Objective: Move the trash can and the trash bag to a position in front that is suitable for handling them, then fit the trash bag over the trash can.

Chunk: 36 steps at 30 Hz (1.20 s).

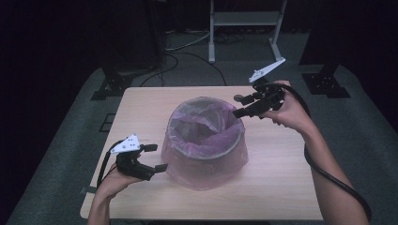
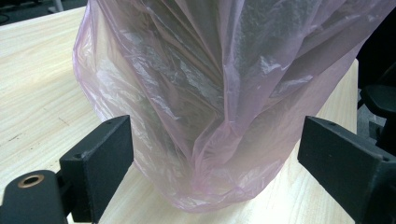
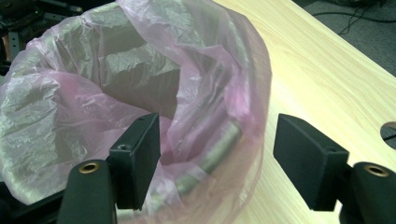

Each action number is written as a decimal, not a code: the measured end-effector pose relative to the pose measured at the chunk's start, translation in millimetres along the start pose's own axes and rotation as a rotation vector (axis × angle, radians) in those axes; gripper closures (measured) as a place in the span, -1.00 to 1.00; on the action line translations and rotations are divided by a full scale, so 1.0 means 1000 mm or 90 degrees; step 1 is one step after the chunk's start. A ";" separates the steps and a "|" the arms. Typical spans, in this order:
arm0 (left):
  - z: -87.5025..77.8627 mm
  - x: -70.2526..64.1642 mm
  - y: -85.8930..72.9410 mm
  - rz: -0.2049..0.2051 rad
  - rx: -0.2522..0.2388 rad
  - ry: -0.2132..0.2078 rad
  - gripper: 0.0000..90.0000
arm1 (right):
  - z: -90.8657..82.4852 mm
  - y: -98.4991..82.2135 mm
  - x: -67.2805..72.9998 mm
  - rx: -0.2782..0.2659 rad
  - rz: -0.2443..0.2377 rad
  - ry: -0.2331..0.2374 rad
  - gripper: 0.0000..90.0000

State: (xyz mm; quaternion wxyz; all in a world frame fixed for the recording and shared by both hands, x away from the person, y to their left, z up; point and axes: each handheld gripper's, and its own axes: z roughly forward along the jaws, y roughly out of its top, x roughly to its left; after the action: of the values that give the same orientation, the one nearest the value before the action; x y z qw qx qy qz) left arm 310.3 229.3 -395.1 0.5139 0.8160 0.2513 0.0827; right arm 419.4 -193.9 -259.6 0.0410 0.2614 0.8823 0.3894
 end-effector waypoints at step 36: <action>0.001 0.000 -0.003 -0.013 0.009 0.003 -0.80 | -0.006 -0.101 -0.030 -0.032 0.109 -0.013 -0.31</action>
State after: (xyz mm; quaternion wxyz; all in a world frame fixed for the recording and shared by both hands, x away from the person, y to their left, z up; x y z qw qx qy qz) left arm 309.8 229.2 -398.3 0.5082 0.8169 0.2615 0.0779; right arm 400.0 -268.8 -330.8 0.0235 0.3385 0.8462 0.4108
